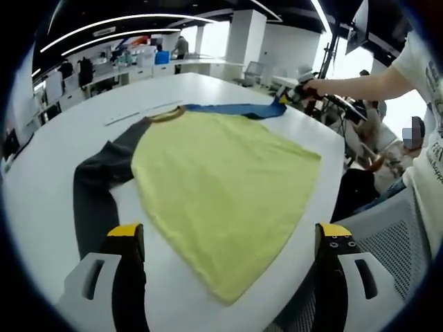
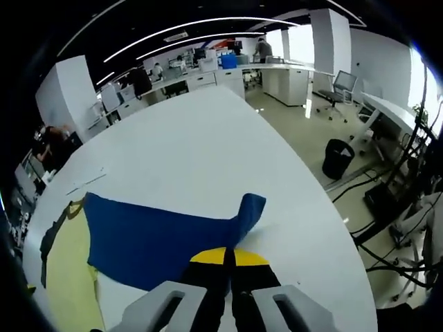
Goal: Fold the garment on the visible template until the final outline fits inside the template.
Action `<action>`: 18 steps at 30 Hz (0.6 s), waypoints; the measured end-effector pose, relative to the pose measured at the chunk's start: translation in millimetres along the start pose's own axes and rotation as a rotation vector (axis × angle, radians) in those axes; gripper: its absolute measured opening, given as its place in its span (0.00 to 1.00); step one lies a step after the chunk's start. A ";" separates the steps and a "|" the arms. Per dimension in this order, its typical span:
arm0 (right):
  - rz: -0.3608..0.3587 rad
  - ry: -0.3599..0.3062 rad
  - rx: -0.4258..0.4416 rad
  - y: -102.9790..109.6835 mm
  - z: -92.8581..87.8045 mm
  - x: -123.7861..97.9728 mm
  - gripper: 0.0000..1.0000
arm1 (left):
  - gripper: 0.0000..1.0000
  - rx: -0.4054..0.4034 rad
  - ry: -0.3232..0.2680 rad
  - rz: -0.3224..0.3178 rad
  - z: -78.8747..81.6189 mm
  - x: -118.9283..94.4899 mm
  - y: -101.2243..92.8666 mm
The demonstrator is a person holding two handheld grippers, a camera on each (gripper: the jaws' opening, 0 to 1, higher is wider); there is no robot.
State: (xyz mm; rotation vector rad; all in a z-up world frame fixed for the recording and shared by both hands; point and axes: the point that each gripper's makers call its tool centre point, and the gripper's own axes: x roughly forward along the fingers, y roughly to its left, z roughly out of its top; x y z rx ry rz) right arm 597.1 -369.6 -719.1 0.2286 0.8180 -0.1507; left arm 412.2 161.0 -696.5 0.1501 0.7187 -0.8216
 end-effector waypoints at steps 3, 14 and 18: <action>0.012 -0.005 -0.014 7.7 2.5 -2.2 0.00 | 0.99 -0.007 -0.007 0.001 1.1 -1.7 2.1; 0.036 -0.015 -0.071 25.8 18.5 -2.8 0.00 | 0.99 -0.045 -0.041 0.006 8.6 -5.8 6.0; 0.053 -0.007 -0.082 33.5 19.9 -1.4 0.00 | 0.99 -0.039 -0.038 0.006 8.9 -6.4 6.1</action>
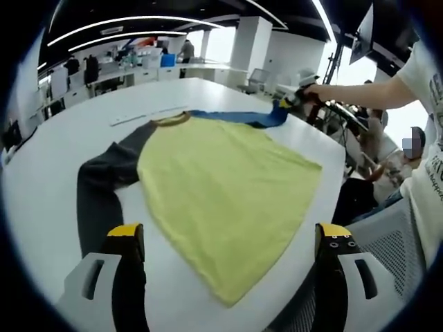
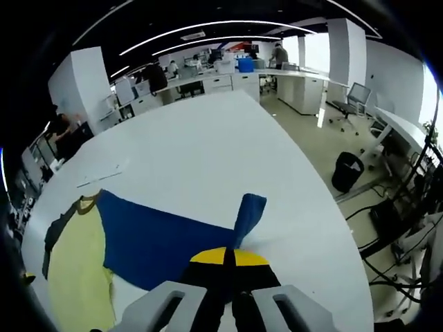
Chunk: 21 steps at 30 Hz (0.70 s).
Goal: Fold the garment on the visible template until the final outline fits inside the template.
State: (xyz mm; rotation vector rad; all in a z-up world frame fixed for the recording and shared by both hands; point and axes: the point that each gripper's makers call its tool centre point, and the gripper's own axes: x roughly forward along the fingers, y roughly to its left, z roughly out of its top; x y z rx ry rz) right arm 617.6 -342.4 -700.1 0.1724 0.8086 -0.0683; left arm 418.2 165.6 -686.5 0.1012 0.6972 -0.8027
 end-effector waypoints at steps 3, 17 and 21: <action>0.011 0.007 -0.018 1.0 3.7 4.9 0.00 | 0.99 -0.005 -0.011 0.002 2.1 -1.5 0.6; 0.065 0.019 -0.040 39.4 12.1 7.3 0.00 | 0.99 0.011 0.005 -0.018 -1.7 -4.2 -5.9; 0.083 0.019 -0.051 51.4 14.3 8.5 0.00 | 0.99 0.013 0.001 -0.015 -2.1 -4.7 -7.4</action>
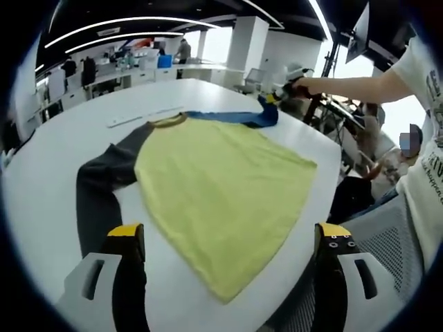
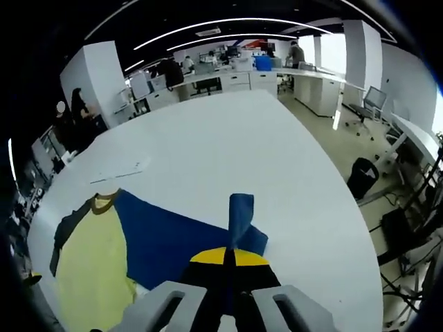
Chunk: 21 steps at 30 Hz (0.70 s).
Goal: Fold the garment on the visible template until the final outline fits inside the template.
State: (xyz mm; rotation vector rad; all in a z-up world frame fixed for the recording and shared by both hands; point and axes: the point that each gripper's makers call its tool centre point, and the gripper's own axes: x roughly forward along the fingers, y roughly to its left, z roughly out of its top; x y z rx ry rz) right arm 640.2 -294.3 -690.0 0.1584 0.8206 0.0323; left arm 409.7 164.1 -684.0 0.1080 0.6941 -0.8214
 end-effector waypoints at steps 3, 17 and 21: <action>0.013 -0.003 -0.003 7.3 1.4 1.3 0.00 | 0.98 -0.002 0.004 -0.002 -1.7 0.3 -1.0; 0.063 0.006 -0.049 41.2 3.4 7.4 0.00 | 0.99 -0.008 0.008 0.005 -4.9 0.6 -2.1; 0.076 0.005 -0.063 50.9 7.0 9.4 0.00 | 0.99 -0.007 0.008 0.001 -5.3 1.0 -2.0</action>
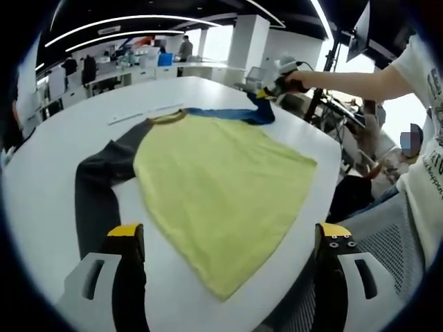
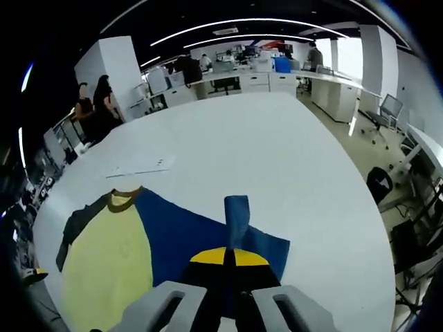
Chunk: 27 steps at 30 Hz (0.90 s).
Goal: Fold the garment on the visible template until the final outline fits inside the template.
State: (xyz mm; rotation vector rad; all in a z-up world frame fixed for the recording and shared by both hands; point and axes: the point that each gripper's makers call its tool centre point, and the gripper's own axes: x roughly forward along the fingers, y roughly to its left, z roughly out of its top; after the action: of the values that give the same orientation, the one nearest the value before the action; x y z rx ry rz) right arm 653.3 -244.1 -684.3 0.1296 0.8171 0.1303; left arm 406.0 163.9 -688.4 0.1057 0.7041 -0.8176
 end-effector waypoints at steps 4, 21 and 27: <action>0.011 0.003 -0.016 10.1 2.3 3.7 0.00 | 0.99 0.001 -0.001 0.004 0.9 0.5 1.4; 0.033 0.018 -0.044 44.0 8.8 18.6 0.00 | 0.99 0.001 -0.003 -0.004 3.4 2.1 0.2; 0.062 0.014 -0.049 64.0 11.7 23.7 0.00 | 0.99 0.005 -0.003 -0.008 4.5 2.6 -1.7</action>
State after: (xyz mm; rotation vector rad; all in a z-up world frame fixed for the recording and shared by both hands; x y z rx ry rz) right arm 673.8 -177.9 -682.8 0.1076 0.8238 0.2095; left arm 408.4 159.5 -686.2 0.1067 0.6997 -0.8269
